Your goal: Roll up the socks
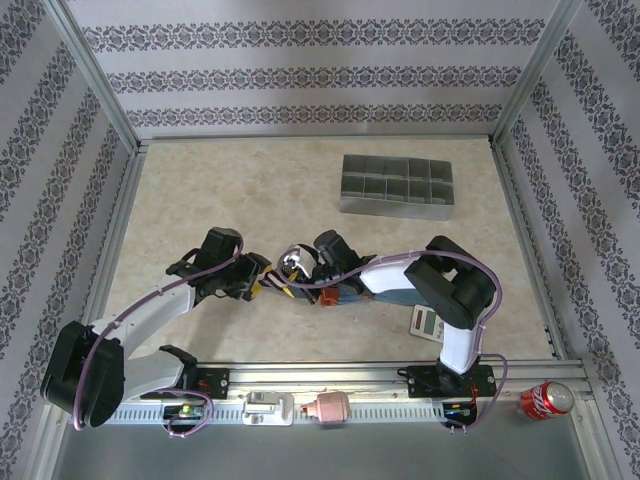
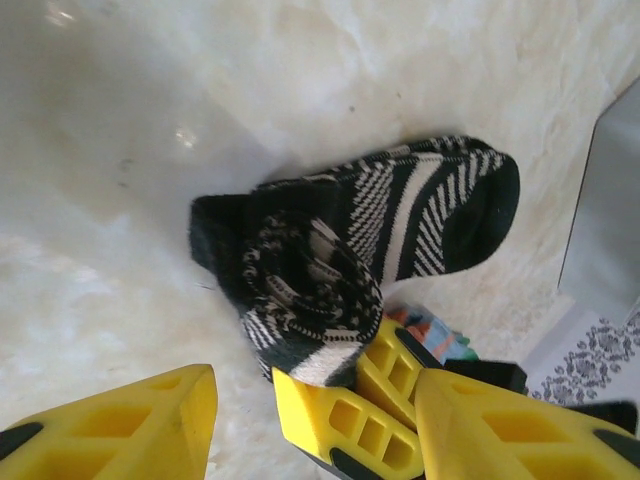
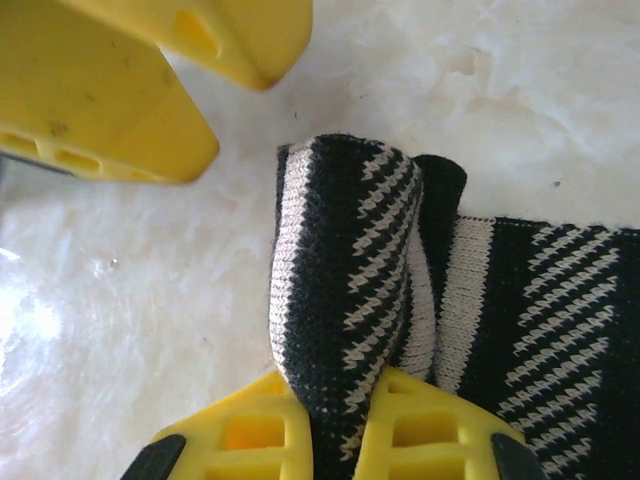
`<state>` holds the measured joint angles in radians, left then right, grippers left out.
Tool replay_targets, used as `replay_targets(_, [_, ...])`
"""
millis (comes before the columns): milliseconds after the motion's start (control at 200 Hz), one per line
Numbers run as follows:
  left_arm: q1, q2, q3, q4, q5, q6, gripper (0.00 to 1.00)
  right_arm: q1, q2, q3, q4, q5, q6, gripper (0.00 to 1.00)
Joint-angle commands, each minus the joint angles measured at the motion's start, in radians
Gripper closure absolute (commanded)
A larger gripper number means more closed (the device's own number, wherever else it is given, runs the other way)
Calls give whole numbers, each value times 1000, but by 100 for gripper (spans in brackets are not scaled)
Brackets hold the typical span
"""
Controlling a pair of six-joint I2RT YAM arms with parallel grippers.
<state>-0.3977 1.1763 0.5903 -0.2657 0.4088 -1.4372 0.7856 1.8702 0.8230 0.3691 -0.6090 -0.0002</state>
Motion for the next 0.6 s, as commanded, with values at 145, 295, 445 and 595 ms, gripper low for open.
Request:
replay_targets(145, [-77,110,-11,114,2,17,51,-42,137,-40,-296,-35,59,100])
replay_targets(295, [-82,153,-7,121,-25,20,49,-51,168,-7,-339,-44,59,100])
replay_targets(445, [-83,236,2,169,-36,31,51,-68,199,21,-361,-82,71,100])
replay_targets(595, [-82,355,24,148,-38,71,60,-77,213,45,-382,-81,64,100])
